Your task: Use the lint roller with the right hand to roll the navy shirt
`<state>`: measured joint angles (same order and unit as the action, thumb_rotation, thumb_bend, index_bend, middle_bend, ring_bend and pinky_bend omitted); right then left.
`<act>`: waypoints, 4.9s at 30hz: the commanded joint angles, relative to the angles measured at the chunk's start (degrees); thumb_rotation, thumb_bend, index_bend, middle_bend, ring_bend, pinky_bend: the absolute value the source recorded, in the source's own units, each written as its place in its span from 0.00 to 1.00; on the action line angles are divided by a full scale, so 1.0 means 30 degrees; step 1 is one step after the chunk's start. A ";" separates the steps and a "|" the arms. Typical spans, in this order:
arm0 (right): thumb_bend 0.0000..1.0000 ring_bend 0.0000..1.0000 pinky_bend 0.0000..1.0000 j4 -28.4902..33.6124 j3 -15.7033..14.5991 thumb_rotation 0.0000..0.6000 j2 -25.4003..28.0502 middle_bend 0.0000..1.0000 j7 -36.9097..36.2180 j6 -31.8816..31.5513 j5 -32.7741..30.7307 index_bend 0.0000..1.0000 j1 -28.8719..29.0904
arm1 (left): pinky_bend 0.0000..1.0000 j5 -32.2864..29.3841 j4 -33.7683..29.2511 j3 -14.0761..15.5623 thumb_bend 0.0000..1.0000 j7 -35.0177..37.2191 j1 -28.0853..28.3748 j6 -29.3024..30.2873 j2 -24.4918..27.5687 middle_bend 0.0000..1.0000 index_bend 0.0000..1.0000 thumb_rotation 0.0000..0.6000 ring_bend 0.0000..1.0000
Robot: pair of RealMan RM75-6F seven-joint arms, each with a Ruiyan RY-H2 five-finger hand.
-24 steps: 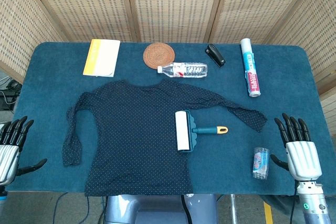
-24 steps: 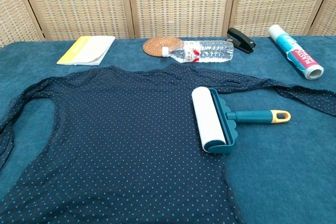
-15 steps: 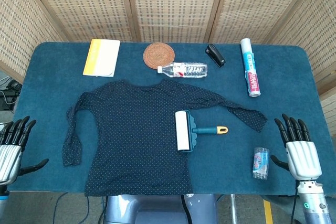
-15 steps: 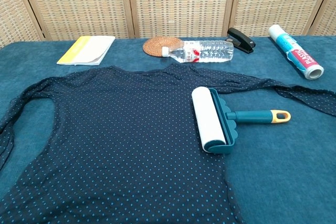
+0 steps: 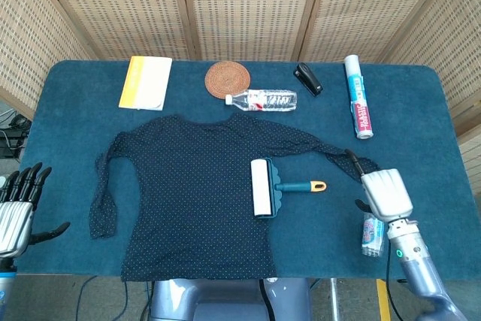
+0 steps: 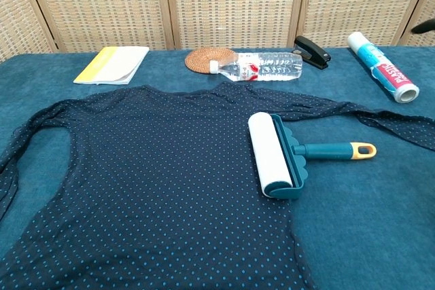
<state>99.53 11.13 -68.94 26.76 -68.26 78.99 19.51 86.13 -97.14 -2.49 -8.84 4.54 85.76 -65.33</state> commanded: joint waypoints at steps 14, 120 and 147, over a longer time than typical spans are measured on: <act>0.26 1.00 1.00 -0.3309 0.0825 1.00 -0.5685 1.00 0.4570 0.3929 -0.8173 0.39 0.5404 | 0.00 -0.1187 0.0414 -0.0323 0.00 -0.0052 0.0403 -0.0904 -0.0193 0.00 0.00 1.00 0.00; 0.81 1.00 1.00 -0.0475 -0.1232 1.00 -1.2938 1.00 2.0339 -0.1628 -1.8402 0.74 1.7373 | 0.00 -0.2173 0.1103 -0.0238 0.00 0.0924 0.1148 -0.2274 -0.0118 0.00 0.00 1.00 0.00; 0.81 1.00 1.00 -0.2445 -0.4449 1.00 -0.9143 1.00 1.9858 -0.2217 -1.5906 0.74 1.5831 | 0.00 -0.2161 0.1141 -0.0202 0.00 0.0658 0.1229 -0.2279 -0.0238 0.00 0.00 1.00 0.00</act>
<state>92.68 -1.72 -96.94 86.83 -75.29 30.82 67.50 79.65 -93.71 -3.10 -6.87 8.22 78.92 -66.04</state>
